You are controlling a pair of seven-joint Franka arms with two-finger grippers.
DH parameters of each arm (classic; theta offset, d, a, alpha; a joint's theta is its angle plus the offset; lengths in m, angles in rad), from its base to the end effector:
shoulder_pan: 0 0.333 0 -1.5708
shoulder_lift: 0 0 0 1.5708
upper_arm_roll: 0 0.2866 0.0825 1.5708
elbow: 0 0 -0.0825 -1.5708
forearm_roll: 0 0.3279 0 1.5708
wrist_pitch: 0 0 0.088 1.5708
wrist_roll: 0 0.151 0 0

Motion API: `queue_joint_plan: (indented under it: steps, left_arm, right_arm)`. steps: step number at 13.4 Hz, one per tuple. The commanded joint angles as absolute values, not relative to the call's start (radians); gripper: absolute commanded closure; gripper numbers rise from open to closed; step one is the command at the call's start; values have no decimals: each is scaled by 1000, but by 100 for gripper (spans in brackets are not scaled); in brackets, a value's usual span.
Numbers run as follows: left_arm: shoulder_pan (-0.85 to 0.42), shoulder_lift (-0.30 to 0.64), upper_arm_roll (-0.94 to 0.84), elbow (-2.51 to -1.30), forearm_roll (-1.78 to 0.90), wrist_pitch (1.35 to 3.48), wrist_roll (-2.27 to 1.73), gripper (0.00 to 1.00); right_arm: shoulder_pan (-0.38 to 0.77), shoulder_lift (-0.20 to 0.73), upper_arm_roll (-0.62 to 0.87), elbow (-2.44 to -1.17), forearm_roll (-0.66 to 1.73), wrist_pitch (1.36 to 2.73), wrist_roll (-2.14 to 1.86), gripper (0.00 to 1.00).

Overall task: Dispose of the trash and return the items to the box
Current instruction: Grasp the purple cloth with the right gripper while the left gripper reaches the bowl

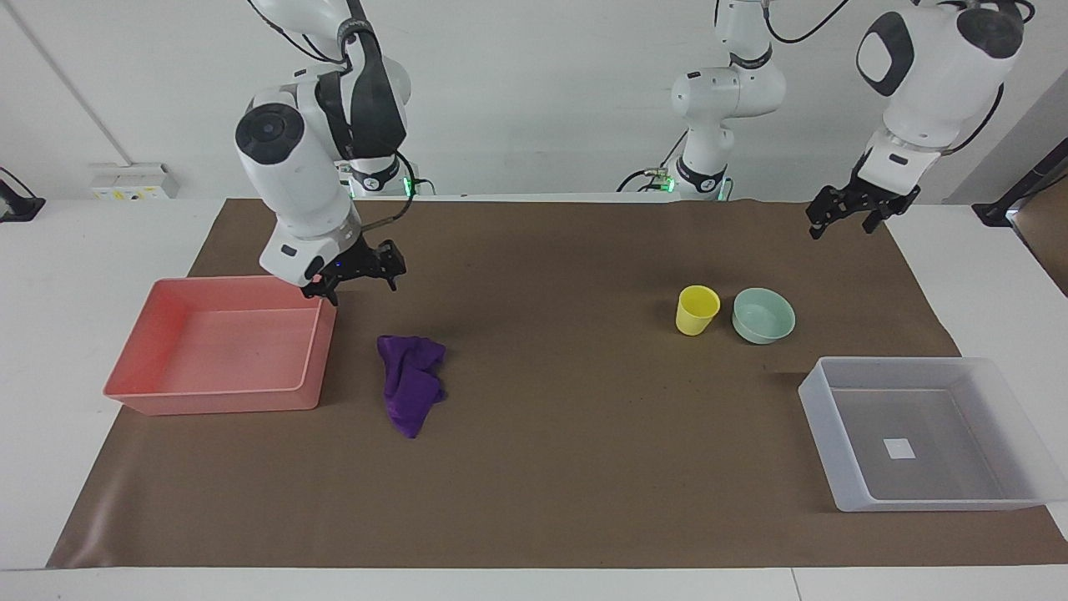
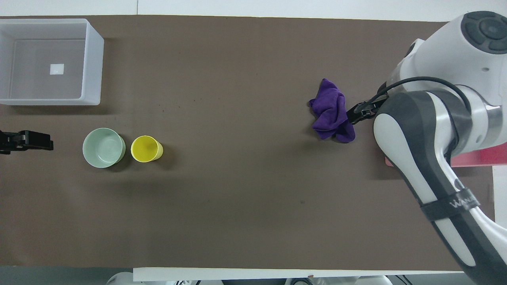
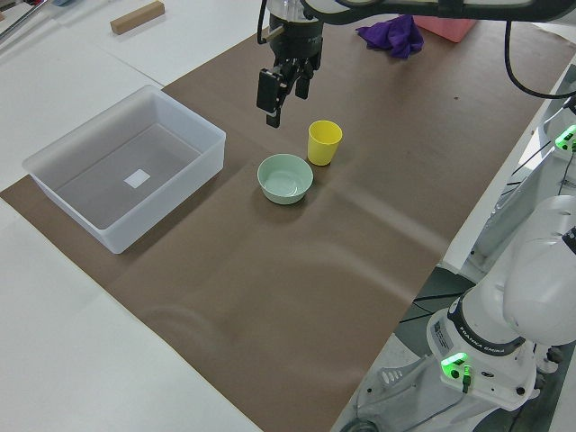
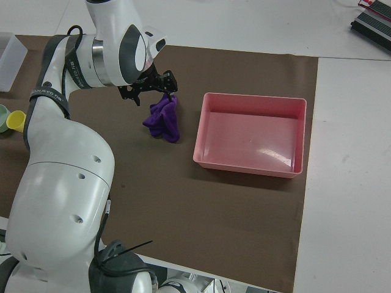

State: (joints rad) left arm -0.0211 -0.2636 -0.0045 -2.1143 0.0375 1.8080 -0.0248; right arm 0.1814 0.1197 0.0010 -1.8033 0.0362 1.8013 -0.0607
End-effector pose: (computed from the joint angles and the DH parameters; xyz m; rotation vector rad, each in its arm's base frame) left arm 0.4244 -0.0062 0.4654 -3.1024 0.0158 0.0648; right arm 0.5119 0.0991 0.4115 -3.0873 -0.3608 0.1923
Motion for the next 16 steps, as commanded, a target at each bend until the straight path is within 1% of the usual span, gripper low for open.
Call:
queue_joint_plan:
  steps: [1, 3, 4, 6, 7, 8, 9, 10, 11, 12, 13, 16]
  left_arm:
    - [-18, -307, 2, -2282, 29, 1970, -31, 0]
    - [-17, -301, 2, -2379, 29, 2083, -29, 0]
    - [-8, -267, 2, -2419, 29, 2136, -29, 0]
    - [3, -186, -2, -2463, 29, 2282, -29, 0]
    - [2, -151, -2, -2476, 29, 2330, -31, 0]
    - [2, -128, -2, -2480, 29, 2359, -31, 0]
    - [2, -111, -2, -2483, 29, 2376, -49, 16]
    - [-9, -104, -2, -2484, 29, 2384, -101, 55]
    - [-12, -100, -2, -2484, 29, 2391, -112, 100]
    - [-14, -85, -2, -2482, 29, 2419, -115, 100]
    - [-14, -81, -2, -2483, 29, 2433, -112, 100]
    - [-12, -83, -2, -2484, 29, 2422, -104, 100]
  right_arm:
    - [207, 161, 3, -1850, 51, 1895, -15, 0]
    - [209, 195, 5, -1907, 51, 2043, -15, 0]
    - [213, 225, 5, -1910, 52, 2092, -15, 1]
    - [236, 277, 3, -1936, 52, 2196, -15, 9]
    - [236, 294, 3, -1956, 52, 2247, -15, 18]
    - [236, 296, 3, -1966, 52, 2258, -15, 35]
    - [236, 295, 3, -1964, 52, 2237, -15, 66]
    - [238, 295, 3, -1962, 52, 2223, -14, 84]
    - [238, 290, 3, -1959, 52, 2218, -12, 91]
    - [233, 279, 3, -1956, 52, 2201, -11, 95]
    - [226, 266, 3, -1942, 52, 2157, -11, 99]
    - [210, 189, -5, -1893, 49, 2013, -12, 100]
